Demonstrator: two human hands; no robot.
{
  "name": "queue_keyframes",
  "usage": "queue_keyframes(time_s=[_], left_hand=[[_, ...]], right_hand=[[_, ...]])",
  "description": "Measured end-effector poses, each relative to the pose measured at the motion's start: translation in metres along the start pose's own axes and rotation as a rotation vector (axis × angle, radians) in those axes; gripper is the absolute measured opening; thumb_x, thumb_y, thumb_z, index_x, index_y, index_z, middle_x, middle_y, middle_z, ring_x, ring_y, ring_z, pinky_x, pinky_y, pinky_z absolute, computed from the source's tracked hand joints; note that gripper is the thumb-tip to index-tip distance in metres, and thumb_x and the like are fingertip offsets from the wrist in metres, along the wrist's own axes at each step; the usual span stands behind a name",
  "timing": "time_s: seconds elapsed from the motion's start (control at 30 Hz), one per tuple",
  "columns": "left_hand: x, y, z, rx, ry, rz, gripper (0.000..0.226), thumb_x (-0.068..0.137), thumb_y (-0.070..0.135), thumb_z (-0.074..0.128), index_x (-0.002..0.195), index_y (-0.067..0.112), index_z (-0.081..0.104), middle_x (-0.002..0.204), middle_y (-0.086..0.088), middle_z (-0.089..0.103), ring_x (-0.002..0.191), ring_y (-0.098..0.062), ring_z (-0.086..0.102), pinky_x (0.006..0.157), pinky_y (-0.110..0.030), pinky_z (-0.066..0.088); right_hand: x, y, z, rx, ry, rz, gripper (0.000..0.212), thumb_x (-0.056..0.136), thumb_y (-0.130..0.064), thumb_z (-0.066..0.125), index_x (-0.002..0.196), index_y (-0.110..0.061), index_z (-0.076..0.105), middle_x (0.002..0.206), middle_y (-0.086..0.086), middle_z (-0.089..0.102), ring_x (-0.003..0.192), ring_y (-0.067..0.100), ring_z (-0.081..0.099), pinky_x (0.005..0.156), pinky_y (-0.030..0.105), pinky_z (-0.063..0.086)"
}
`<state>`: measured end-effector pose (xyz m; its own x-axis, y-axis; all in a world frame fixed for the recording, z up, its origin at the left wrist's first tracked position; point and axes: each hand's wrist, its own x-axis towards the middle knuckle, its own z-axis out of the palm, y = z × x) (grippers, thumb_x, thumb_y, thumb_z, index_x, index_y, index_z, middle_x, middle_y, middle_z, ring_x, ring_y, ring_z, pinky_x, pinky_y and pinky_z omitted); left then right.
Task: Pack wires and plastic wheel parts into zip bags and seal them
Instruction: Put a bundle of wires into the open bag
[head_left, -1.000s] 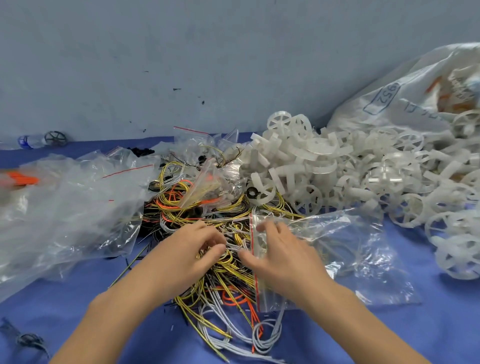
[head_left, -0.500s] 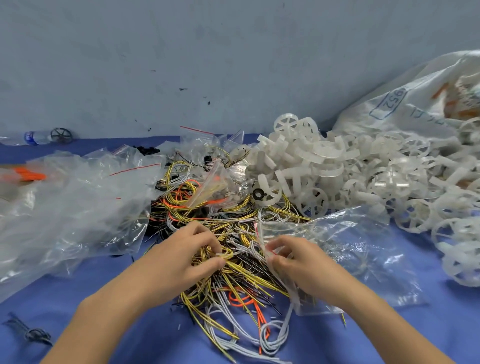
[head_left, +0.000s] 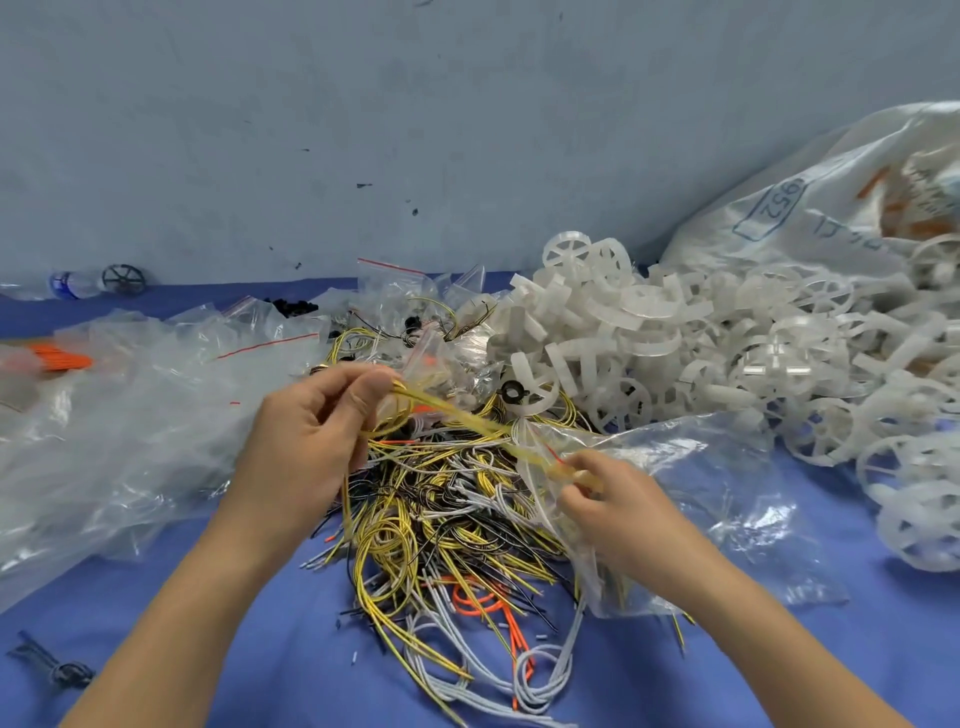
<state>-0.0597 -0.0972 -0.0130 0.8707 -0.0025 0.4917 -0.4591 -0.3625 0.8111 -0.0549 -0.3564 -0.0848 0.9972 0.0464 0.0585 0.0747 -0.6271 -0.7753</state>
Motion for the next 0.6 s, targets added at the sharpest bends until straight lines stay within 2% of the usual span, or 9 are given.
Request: queue_keyframes(time_s=[0.07,0.17,0.23,0.33,0.47,0.6], left_hand=[[0.002,0.002,0.001,-0.013,-0.305,-0.122,0.022,0.089,0.04,0.055,0.092,0.033,0.075,0.062,0.004,0.055,0.045,-0.014,0.04,0.039,-0.02,0.03],[0.002,0.006,0.012,0.097,-0.84,-0.26,0.019,0.097,0.034,0.054,0.103,0.037,0.072,0.083,0.005,0.07,0.048,-0.007,0.044,0.043,-0.018,0.035],[0.0,0.009,0.028,0.146,-0.986,-0.272,0.02,0.098,0.031,0.054,0.109,0.038,0.069,0.093,0.007,0.071,0.051,-0.005,0.049,0.046,-0.019,0.04],[-0.003,0.01,0.056,0.107,-0.904,-0.297,0.018,0.095,0.026,0.056,0.106,0.028,0.069,0.088,0.006,0.072,0.052,-0.007,0.053,0.046,-0.019,0.044],[-0.001,0.006,0.075,-0.287,-0.581,-0.607,0.015,0.094,0.007,0.059,0.107,0.009,0.065,0.083,-0.007,0.074,0.057,-0.01,0.06,0.052,-0.02,0.052],[0.001,-0.002,0.083,-0.483,-0.314,-0.771,0.021,0.09,0.002,0.063,0.112,0.0,0.064,0.092,-0.016,0.075,0.068,-0.014,0.07,0.06,-0.021,0.056]], right_hand=[[0.001,-0.001,-0.002,0.033,-0.004,-0.011,0.008,0.095,-0.031,0.055,0.095,-0.032,0.063,0.07,-0.007,0.065,0.048,0.002,0.048,0.049,0.026,0.041],[0.0,-0.004,-0.003,0.052,-0.028,-0.052,0.008,0.094,-0.033,0.058,0.091,-0.038,0.063,0.076,-0.009,0.068,0.051,-0.001,0.052,0.049,0.019,0.042],[-0.002,-0.007,-0.001,0.026,-0.051,-0.089,0.008,0.094,-0.035,0.06,0.097,-0.04,0.065,0.08,-0.013,0.067,0.059,-0.004,0.056,0.053,0.014,0.042],[-0.005,-0.011,0.003,-0.085,-0.017,-0.185,0.014,0.093,-0.04,0.061,0.105,-0.037,0.068,0.083,-0.017,0.065,0.07,-0.007,0.056,0.061,0.013,0.04],[-0.005,-0.011,-0.001,-0.204,0.106,-0.225,0.018,0.097,-0.037,0.055,0.111,-0.034,0.066,0.102,-0.017,0.061,0.092,0.002,0.056,0.08,0.026,0.046],[-0.005,-0.013,-0.002,-0.205,0.148,-0.231,0.021,0.1,-0.036,0.05,0.113,-0.033,0.066,0.104,-0.016,0.058,0.094,0.006,0.058,0.083,0.031,0.048]])
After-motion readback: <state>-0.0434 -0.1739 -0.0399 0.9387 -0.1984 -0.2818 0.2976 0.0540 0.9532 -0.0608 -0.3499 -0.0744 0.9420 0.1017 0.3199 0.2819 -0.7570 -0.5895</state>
